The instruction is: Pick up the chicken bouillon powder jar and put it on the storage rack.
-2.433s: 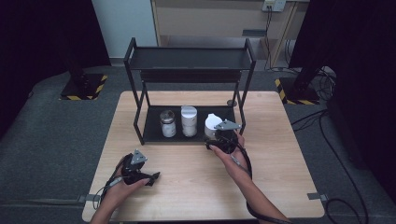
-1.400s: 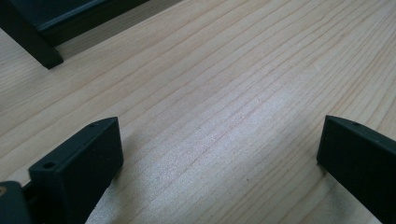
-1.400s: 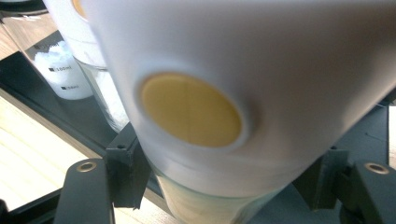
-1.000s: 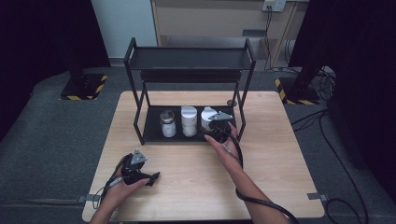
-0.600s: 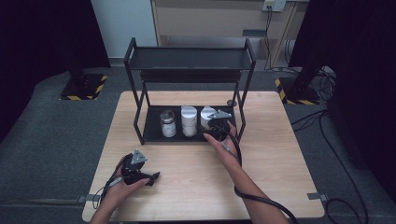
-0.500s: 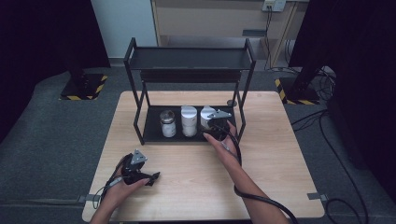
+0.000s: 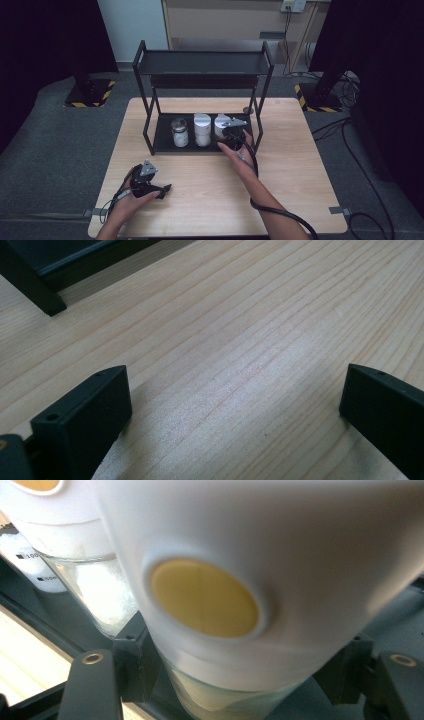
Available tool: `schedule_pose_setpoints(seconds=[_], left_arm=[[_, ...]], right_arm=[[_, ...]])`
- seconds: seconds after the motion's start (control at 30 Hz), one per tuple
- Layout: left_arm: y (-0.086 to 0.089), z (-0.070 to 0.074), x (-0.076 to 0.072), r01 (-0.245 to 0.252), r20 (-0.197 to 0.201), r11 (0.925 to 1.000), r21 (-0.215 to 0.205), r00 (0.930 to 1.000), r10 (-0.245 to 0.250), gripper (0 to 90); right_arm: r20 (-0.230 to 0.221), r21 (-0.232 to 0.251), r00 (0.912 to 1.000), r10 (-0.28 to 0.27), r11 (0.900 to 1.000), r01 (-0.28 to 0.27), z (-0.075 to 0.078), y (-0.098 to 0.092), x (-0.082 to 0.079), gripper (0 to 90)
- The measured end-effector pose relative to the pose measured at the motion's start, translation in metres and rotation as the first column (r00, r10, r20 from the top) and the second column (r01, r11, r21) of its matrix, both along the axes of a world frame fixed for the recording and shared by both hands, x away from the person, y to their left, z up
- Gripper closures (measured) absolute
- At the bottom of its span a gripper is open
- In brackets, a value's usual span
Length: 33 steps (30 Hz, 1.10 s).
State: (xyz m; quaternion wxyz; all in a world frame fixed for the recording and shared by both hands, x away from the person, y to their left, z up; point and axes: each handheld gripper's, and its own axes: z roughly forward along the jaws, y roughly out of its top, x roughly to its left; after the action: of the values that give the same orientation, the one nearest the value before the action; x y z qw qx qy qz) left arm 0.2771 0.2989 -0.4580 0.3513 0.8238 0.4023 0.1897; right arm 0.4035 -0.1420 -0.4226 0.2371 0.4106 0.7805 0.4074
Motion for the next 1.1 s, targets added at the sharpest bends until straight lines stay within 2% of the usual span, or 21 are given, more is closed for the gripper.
schedule_pose_setpoints(seconds=[0.53, 1.1], left_arm=[[0.0, 0.0, 0.0, 0.0, 0.0, 1.0, 0.0, 1.0, 0.0, 0.0], [0.0, -0.0001, 0.0, 0.0, 0.0, 1.0, 0.0, 1.0, 0.0, 0.0]], right_arm=[[-0.028, 0.002, 0.9995, 0.017, 1.0, -0.017, 0.0031, -0.005, 0.0059, 31.7], [-0.023, 0.01, 0.9996, 0.018, 1.0, -0.018, 0.001, -0.0065, 0.0057, 31.5]])
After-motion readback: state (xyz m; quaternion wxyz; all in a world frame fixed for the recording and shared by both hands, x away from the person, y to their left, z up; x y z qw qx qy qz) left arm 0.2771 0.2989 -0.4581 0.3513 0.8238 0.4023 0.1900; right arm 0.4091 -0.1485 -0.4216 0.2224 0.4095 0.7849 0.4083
